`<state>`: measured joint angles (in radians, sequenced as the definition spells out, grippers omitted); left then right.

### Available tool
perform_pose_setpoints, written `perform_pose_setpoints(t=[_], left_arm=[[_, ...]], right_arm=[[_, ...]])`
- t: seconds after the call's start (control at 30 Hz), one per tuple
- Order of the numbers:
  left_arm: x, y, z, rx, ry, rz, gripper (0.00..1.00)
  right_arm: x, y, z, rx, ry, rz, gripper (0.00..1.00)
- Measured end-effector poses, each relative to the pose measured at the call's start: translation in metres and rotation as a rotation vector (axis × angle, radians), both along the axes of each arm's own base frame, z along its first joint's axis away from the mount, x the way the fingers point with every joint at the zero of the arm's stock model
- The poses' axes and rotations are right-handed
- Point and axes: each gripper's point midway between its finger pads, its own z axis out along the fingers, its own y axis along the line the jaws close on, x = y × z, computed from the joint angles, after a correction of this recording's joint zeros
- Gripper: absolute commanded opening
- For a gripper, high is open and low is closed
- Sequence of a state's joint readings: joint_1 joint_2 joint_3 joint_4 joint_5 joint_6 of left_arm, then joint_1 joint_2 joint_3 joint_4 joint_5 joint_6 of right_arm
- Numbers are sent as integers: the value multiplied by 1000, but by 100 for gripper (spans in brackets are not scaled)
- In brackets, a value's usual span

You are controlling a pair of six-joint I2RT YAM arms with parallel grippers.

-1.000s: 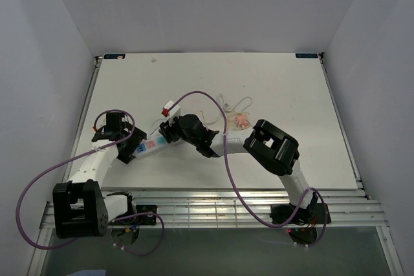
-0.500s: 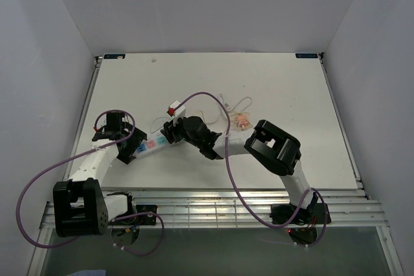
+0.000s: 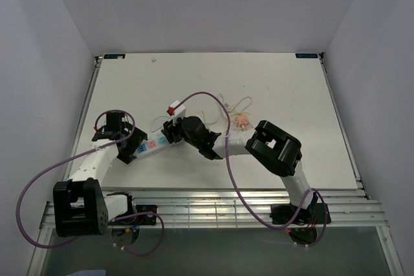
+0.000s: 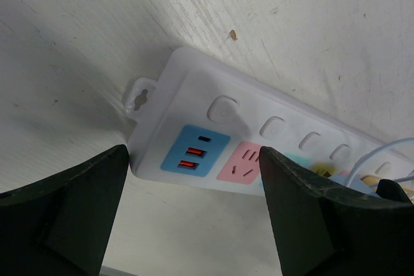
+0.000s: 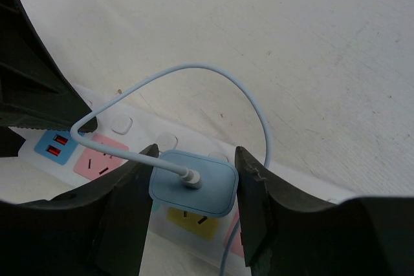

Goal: Insert the plug

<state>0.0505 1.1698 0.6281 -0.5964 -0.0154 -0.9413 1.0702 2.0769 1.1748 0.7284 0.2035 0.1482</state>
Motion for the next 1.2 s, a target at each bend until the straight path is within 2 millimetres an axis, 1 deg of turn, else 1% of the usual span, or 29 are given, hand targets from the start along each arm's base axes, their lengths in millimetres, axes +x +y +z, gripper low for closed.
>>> perform_pose_setpoints(t=[0.2,0.37,0.6,0.73,0.87,0.93,1.0,1.07,1.2], left_arm=[[0,-2,0,-8,-1,-7,92],[0,-3,0,-13,-1,-15,92],[-1,-4,1,-18,0,-24,92],[-1,-5,1,-24,0,-26,92],[0,-7,2,-37,-5,-32,92],[1,-8,2,-40,-12,-35,92],[2,-8,3,-42,-14,-36,92],[3,-8,4,-43,-22,-36,92],[5,-9,5,-46,-31,-38,92]], right_arm=[[3,1,-2,-13,0,-27,8],[1,4,-5,-5,4,-44,8],[8,11,-8,36,11,-79,8],[7,6,-9,60,23,-97,8],[-5,-10,-9,97,42,-96,8],[-12,-12,-12,103,45,-80,8],[-18,-15,-21,86,50,-67,8],[-29,-19,-37,37,50,-50,8],[-42,-18,-40,33,28,-35,8]])
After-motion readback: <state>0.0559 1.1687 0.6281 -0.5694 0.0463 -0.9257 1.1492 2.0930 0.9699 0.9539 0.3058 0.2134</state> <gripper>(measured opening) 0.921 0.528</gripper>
